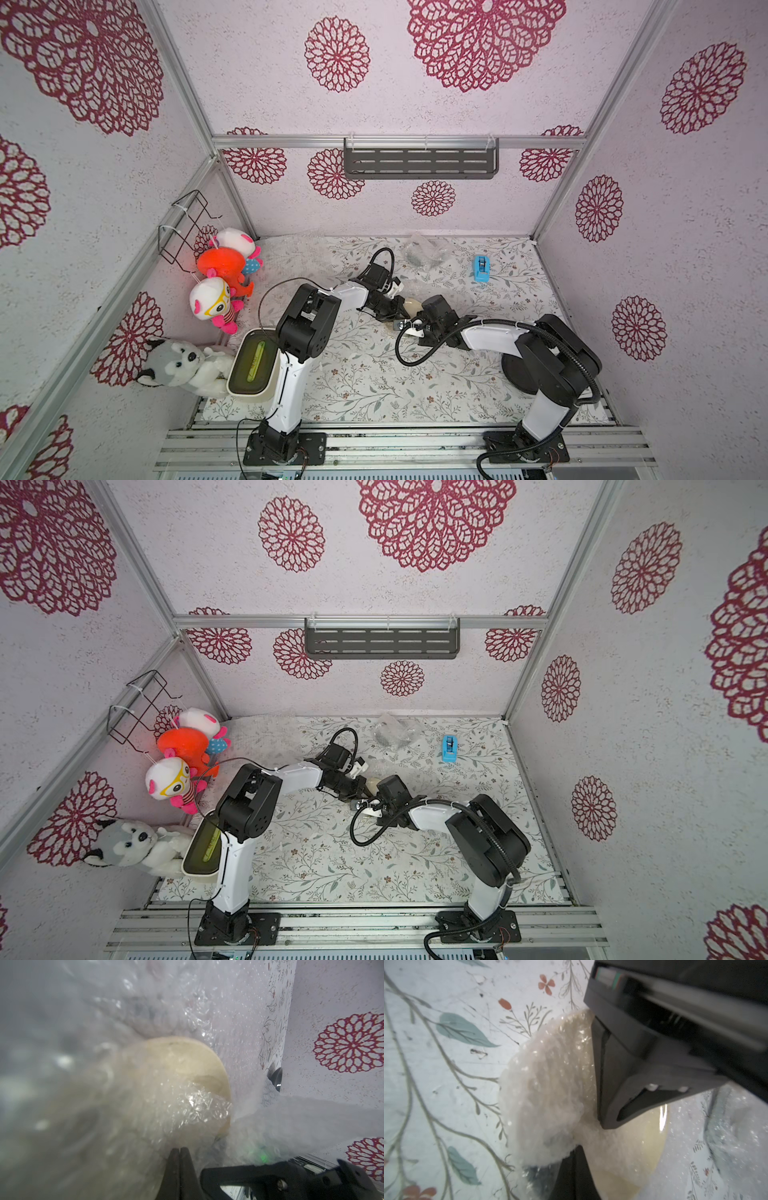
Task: Wrap dinner plates in bubble wrap
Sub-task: Wrap the plate in the bubble wrap.
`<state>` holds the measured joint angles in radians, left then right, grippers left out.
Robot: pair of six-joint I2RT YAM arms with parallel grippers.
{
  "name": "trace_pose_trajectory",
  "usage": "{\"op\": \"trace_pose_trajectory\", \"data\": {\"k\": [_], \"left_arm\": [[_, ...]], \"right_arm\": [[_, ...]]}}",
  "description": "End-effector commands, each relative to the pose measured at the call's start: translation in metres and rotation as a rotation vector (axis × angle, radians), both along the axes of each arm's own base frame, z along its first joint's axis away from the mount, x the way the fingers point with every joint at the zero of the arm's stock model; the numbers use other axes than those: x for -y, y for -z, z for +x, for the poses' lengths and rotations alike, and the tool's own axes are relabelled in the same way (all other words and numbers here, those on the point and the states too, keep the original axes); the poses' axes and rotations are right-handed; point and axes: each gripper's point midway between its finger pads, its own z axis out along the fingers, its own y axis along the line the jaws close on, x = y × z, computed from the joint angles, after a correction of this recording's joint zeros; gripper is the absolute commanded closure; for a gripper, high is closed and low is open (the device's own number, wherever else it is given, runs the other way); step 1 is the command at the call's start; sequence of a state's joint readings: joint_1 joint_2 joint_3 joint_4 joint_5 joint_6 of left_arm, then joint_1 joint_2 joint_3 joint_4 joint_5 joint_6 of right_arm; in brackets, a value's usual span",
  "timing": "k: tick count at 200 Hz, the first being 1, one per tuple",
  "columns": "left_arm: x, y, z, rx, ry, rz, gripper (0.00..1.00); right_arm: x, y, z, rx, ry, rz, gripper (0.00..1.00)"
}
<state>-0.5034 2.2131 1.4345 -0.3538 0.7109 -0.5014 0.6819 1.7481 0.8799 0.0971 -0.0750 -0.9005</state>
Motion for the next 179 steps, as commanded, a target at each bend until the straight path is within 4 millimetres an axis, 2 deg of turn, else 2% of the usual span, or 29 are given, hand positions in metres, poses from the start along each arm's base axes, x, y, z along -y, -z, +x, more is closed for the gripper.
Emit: {"op": "trace_pose_trajectory", "data": {"k": [1,19,57,72,90,110,127,161,179], "left_arm": [[-0.016,0.037,-0.035,-0.092,0.033,0.085,0.87],[-0.014,0.025,-0.034,-0.064,0.05,0.041,0.77],[-0.008,-0.019,-0.021,0.07,0.09,-0.086,0.54],[-0.01,-0.026,-0.021,0.142,0.124,-0.078,0.45],[-0.016,-0.026,-0.024,0.191,0.172,-0.06,0.42],[-0.019,-0.021,-0.028,0.166,0.214,-0.068,0.41],[-0.013,-0.019,-0.031,0.152,0.238,-0.099,0.4],[0.004,-0.028,-0.04,0.208,0.316,-0.158,0.37],[0.006,-0.021,-0.043,0.196,0.343,-0.144,0.37]], "right_arm": [[0.002,0.006,-0.002,-0.062,-0.041,0.003,1.0],[0.006,0.008,0.0,-0.11,-0.025,0.026,1.0],[0.008,0.009,-0.001,-0.188,-0.038,0.035,1.0],[0.008,0.007,0.001,-0.204,-0.036,0.041,1.0],[0.01,0.005,0.006,-0.209,-0.026,0.053,1.0],[0.013,0.003,0.014,-0.218,-0.006,0.064,1.0],[0.012,0.0,0.019,-0.233,0.002,0.082,1.0],[0.007,0.003,0.025,-0.27,0.002,0.071,1.0],[0.005,0.004,0.029,-0.281,0.002,0.066,1.0]]}}
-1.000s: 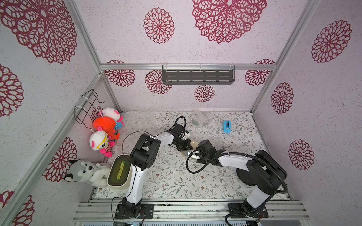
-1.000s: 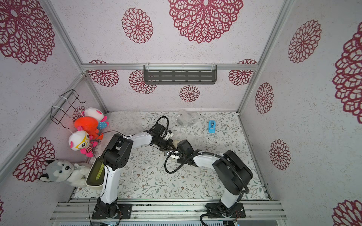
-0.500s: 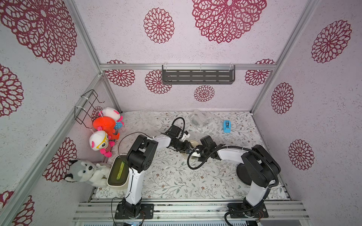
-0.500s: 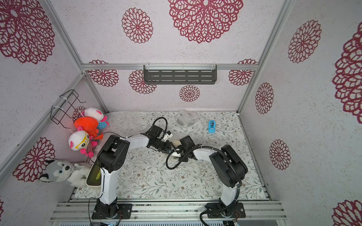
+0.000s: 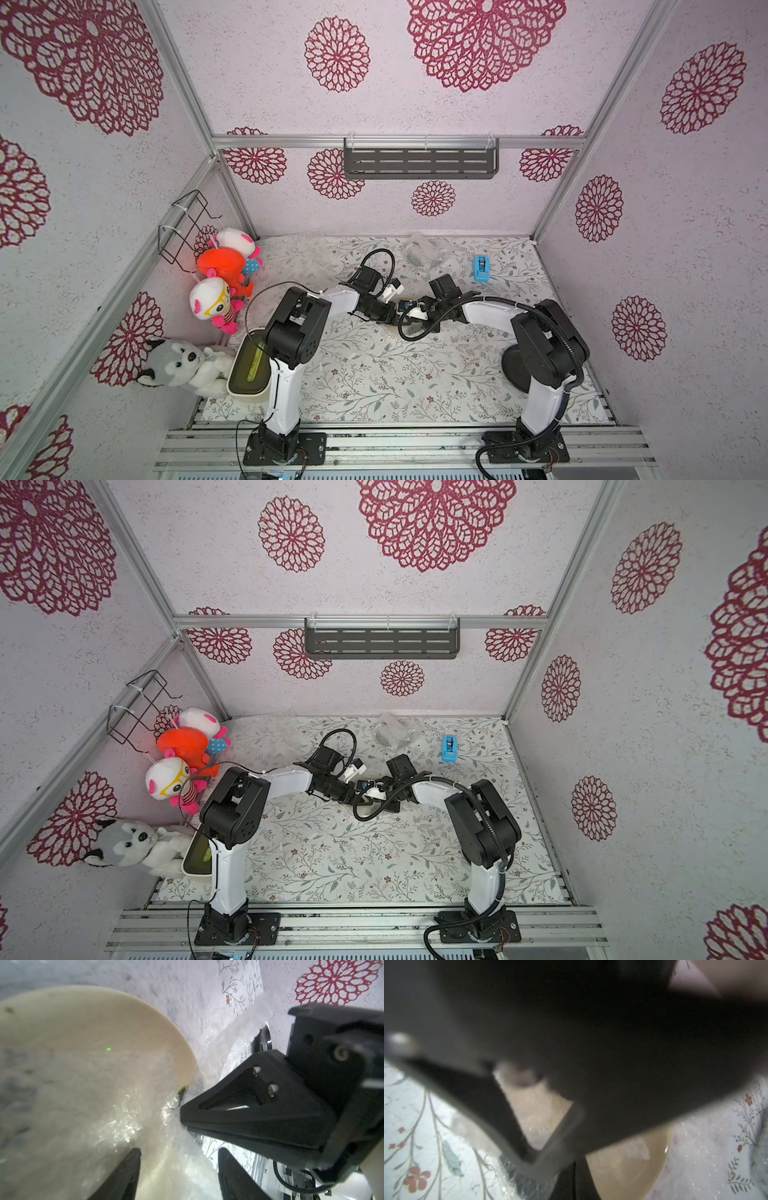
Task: Wrap dinner plates in bubble wrap
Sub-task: Wrap the plate in the bubble wrap.
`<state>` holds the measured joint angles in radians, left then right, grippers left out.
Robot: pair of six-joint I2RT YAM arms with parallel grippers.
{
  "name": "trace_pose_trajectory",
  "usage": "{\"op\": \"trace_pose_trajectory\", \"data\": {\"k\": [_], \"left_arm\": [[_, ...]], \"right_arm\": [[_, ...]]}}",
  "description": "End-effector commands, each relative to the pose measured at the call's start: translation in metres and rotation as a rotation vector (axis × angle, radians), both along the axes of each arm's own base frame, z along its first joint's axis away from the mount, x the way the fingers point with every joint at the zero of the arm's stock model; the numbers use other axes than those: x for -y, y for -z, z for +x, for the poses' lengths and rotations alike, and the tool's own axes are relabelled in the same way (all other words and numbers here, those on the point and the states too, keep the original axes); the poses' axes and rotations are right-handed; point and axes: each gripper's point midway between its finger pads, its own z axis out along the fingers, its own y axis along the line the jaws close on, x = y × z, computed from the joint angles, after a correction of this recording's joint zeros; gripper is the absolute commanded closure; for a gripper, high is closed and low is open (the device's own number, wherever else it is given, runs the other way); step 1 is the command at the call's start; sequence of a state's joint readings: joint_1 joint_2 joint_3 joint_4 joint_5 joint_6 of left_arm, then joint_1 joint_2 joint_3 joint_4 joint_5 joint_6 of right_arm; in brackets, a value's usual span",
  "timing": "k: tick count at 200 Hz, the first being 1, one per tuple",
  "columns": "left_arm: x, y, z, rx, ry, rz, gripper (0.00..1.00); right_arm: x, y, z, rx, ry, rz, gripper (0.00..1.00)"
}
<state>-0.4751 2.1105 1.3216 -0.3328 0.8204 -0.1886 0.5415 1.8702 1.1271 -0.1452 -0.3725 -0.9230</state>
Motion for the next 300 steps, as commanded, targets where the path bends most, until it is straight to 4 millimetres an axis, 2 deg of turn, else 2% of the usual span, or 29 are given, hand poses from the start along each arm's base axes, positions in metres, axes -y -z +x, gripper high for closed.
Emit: {"op": "trace_pose_trajectory", "data": {"k": [1,24,47,88,106,125,144,158,169,183,189,205,215,227,244,250,258,274,282,300], "left_arm": [[0.017,0.005,-0.021,-0.001,0.124,-0.021,0.37],[0.01,0.028,-0.017,0.005,0.118,0.101,0.41],[0.002,0.049,-0.008,-0.01,0.083,0.204,0.54],[0.002,0.055,-0.013,-0.027,0.076,0.205,0.75],[-0.002,0.064,-0.017,-0.05,0.08,0.23,0.9],[-0.007,0.074,-0.019,-0.062,0.074,0.266,1.0],[-0.008,0.077,-0.018,-0.056,0.059,0.28,1.0],[-0.008,0.077,-0.017,-0.051,0.051,0.28,1.0],[-0.008,0.077,-0.017,-0.053,0.05,0.277,1.0],[-0.008,0.079,-0.018,-0.058,0.044,0.276,1.0],[-0.008,0.08,-0.018,-0.06,0.042,0.278,1.0],[-0.01,0.081,-0.019,-0.062,0.038,0.283,1.0],[-0.011,0.081,-0.019,-0.06,0.032,0.289,1.0],[-0.013,0.084,-0.02,-0.065,0.028,0.298,1.0],[-0.014,0.086,-0.02,-0.071,0.027,0.302,1.0],[-0.014,0.086,-0.02,-0.071,0.026,0.304,1.0],[-0.014,0.086,-0.02,-0.072,0.026,0.305,1.0],[-0.015,0.085,-0.019,-0.07,0.024,0.307,1.0],[-0.015,0.085,-0.018,-0.069,0.022,0.309,1.0],[-0.016,0.085,-0.017,-0.068,0.019,0.311,1.0]], "right_arm": [[0.009,0.016,0.002,-0.063,0.045,-0.064,1.0],[0.007,0.016,0.004,-0.069,0.04,-0.065,1.0],[0.003,0.01,0.003,-0.074,0.038,-0.038,1.0],[0.001,-0.004,0.01,-0.075,0.096,0.011,1.0],[0.003,-0.016,0.018,-0.049,0.151,0.049,1.0],[0.012,-0.028,0.028,-0.02,0.231,0.06,0.72],[0.026,-0.051,0.038,0.005,0.351,0.121,0.62],[0.042,-0.076,0.046,0.006,0.487,0.21,0.58],[0.063,-0.095,0.048,0.001,0.613,0.266,0.54],[0.101,-0.112,0.051,-0.018,0.851,0.316,0.5],[0.12,-0.114,0.047,-0.051,0.962,0.331,0.48],[0.165,-0.104,0.025,-0.222,1.239,0.4,0.42],[0.186,-0.087,0.004,-0.338,1.38,0.426,0.41],[0.208,-0.07,-0.02,-0.422,1.526,0.457,0.39],[0.226,-0.049,-0.045,-0.498,1.638,0.496,0.37],[0.225,-0.046,-0.049,-0.518,1.631,0.517,0.32],[0.217,-0.045,-0.05,-0.558,1.583,0.564,0.32],[0.176,-0.052,-0.049,-0.695,1.36,0.689,0.34],[0.163,-0.052,-0.047,-0.742,1.294,0.717,0.35],[0.152,-0.038,-0.034,-0.763,1.272,0.695,0.35]]}}
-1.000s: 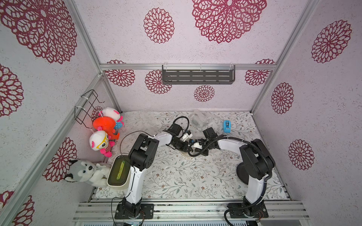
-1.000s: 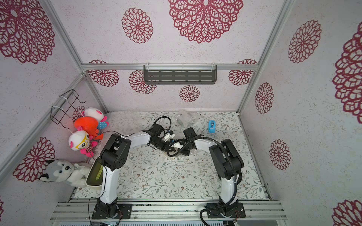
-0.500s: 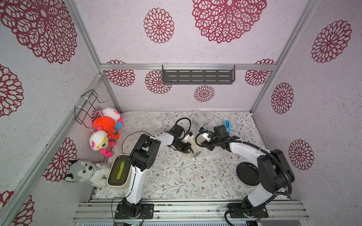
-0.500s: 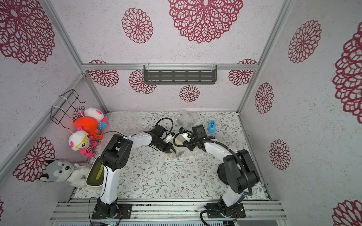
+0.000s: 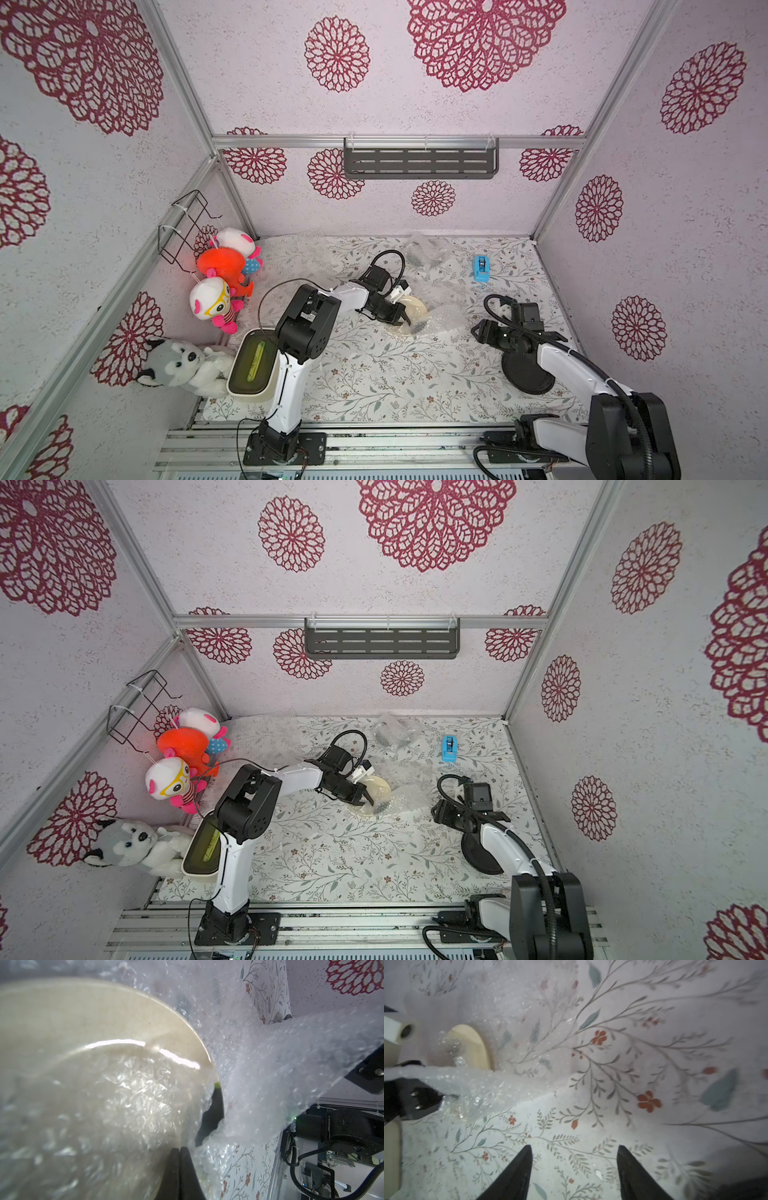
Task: Wrap dinner plates in bubble wrap
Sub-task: Wrap the plate in the bubble wrap.
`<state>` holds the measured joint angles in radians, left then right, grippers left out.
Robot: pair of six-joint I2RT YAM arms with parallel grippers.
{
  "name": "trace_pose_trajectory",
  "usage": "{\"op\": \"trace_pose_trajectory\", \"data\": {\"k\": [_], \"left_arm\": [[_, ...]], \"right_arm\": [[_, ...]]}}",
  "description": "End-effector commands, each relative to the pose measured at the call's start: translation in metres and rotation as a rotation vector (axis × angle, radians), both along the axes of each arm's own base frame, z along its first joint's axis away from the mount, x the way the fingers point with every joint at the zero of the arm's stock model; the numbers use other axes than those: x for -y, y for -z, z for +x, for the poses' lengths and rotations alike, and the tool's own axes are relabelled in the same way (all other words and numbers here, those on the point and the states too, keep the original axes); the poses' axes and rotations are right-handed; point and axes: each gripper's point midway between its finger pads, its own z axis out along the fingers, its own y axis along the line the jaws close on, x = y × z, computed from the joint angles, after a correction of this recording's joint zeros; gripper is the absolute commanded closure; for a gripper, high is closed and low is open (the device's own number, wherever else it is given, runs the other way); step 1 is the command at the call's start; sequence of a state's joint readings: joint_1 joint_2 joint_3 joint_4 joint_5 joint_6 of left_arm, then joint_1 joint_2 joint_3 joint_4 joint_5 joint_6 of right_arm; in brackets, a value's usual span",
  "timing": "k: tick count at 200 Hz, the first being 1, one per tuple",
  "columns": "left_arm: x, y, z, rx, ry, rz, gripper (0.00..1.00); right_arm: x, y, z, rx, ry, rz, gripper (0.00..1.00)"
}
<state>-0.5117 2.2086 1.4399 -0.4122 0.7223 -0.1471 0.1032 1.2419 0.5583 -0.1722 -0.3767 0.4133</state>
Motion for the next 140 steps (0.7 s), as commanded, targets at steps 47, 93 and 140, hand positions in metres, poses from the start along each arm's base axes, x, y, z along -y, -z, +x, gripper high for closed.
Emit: {"op": "trace_pose_trajectory", "data": {"k": [47,93,140], "left_arm": [[-0.029,0.059,-0.027,-0.104,-0.025,0.207,1.0],[-0.034,0.052,-0.016,-0.107,-0.131,0.216,1.0],[-0.047,0.06,-0.01,-0.143,-0.257,0.285,1.0]], "right_arm": [[-0.026,0.016,0.079,0.043,0.084,0.151,0.41],[-0.044,-0.011,0.105,0.197,0.042,0.306,0.88],[-0.093,-0.094,0.094,0.343,-0.174,0.344,1.0]]}}
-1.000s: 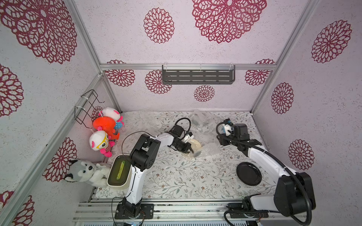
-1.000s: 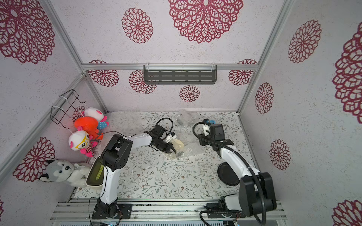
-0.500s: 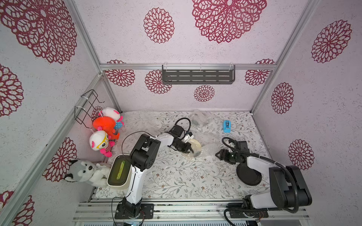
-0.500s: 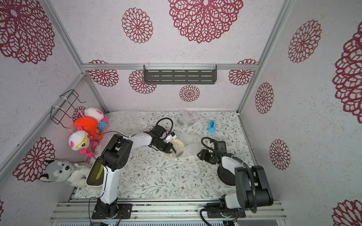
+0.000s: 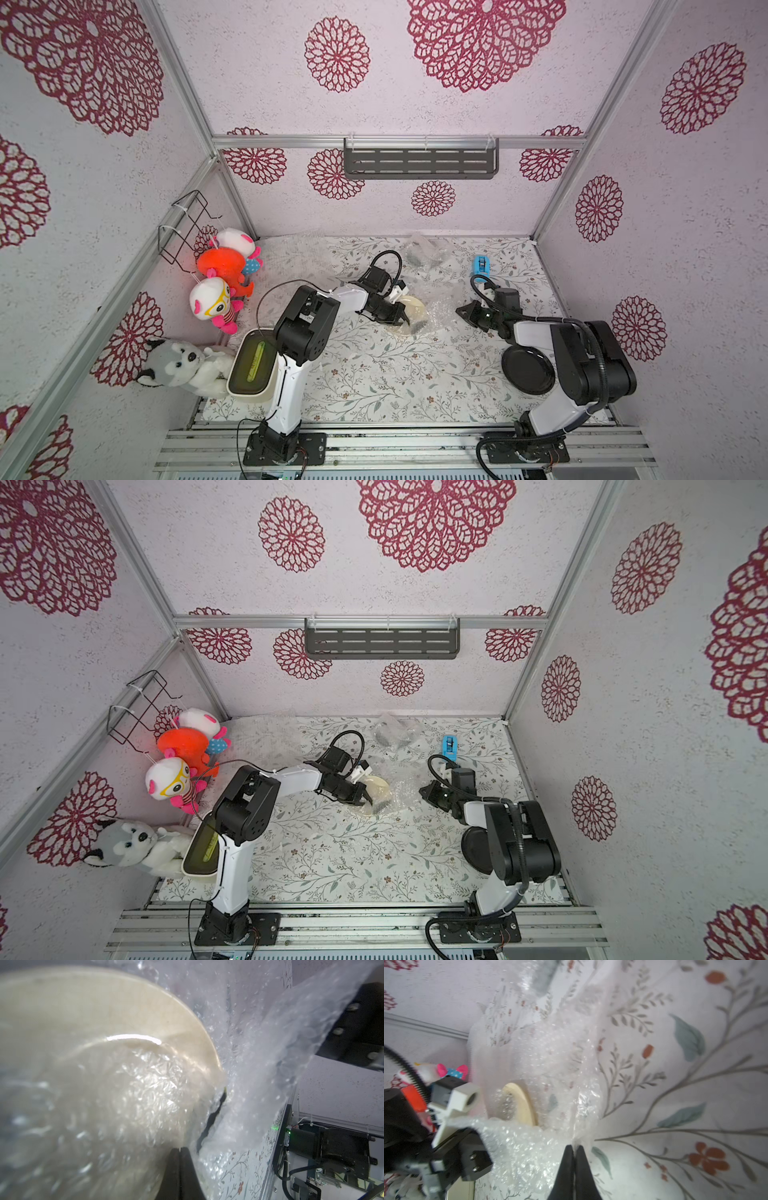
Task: Wrap dinner plates in bubble wrap
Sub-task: Wrap the plate in the bubble wrap.
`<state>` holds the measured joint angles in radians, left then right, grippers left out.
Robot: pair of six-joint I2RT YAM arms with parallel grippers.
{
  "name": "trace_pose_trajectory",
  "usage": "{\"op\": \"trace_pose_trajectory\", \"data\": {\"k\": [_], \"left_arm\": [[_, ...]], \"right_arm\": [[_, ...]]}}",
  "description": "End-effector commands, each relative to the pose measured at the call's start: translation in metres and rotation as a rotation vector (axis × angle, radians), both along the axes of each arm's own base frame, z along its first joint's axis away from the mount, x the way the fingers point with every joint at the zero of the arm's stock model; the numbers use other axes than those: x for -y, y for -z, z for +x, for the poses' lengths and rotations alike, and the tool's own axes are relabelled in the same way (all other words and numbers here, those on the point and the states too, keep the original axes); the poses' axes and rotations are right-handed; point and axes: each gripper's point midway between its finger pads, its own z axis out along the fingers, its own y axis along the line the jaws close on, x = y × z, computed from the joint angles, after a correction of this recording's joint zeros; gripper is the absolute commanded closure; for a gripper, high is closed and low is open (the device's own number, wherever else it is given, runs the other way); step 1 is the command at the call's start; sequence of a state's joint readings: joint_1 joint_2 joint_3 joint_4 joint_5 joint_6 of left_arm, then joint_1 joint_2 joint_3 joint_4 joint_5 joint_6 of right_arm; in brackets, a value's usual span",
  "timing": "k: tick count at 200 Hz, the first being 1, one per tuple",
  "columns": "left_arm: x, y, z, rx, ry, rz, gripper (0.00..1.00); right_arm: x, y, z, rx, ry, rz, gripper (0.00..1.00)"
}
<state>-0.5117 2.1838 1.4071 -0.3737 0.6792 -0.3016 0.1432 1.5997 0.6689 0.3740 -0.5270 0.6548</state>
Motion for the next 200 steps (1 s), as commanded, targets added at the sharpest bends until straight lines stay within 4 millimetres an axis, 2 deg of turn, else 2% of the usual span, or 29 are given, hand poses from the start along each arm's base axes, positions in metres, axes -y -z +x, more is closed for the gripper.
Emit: {"op": "trace_pose_trajectory", "data": {"k": [1,21,37,50,63,86,105,121,129,140,155,171,185,200], "left_arm": [[-0.042,0.061,-0.014,-0.096,-0.126,0.255,1.0],[-0.043,0.065,-0.016,-0.106,-0.14,0.251,1.0],[-0.042,0.067,-0.017,-0.112,-0.137,0.246,1.0],[-0.041,0.066,-0.017,-0.114,-0.133,0.232,1.0],[-0.039,0.063,-0.015,-0.114,-0.13,0.211,1.0],[-0.036,0.054,-0.01,-0.111,-0.137,0.182,1.0],[-0.035,0.043,-0.007,-0.126,-0.154,0.144,0.98],[-0.038,0.024,-0.001,-0.124,-0.181,0.104,0.93],[-0.041,0.014,0.003,-0.112,-0.203,0.097,0.88],[-0.048,0.006,0.01,-0.095,-0.237,0.106,0.88],[-0.059,0.006,0.017,-0.095,-0.273,0.141,0.91],[-0.067,0.018,0.019,-0.102,-0.297,0.199,0.98],[-0.065,0.03,0.015,-0.142,-0.298,0.207,1.0],[-0.062,0.041,0.01,-0.165,-0.304,0.208,1.0]], "right_arm": [[-0.046,-0.079,0.0,0.214,-0.174,0.05,1.0],[-0.095,-0.096,-0.016,0.263,-0.325,0.071,1.0],[-0.132,-0.097,-0.024,0.281,-0.423,0.097,1.0],[-0.152,-0.083,-0.026,0.256,-0.461,0.093,1.0],[-0.163,-0.057,-0.025,0.204,-0.459,0.082,1.0],[-0.158,0.006,-0.024,0.06,-0.39,0.014,1.0],[-0.133,0.054,-0.026,-0.086,-0.267,-0.116,1.0],[-0.119,0.076,-0.033,-0.173,-0.23,-0.192,1.0],[-0.114,0.083,-0.037,-0.205,-0.224,-0.214,1.0],[-0.109,0.09,-0.04,-0.229,-0.215,-0.234,1.0],[-0.109,0.088,-0.041,-0.228,-0.211,-0.233,1.0],[-0.114,0.076,-0.036,-0.2,-0.218,-0.211,1.0],[-0.128,0.048,-0.027,-0.136,-0.239,-0.14,1.0],[-0.153,0.007,-0.019,-0.03,-0.301,-0.025,1.0]]}}
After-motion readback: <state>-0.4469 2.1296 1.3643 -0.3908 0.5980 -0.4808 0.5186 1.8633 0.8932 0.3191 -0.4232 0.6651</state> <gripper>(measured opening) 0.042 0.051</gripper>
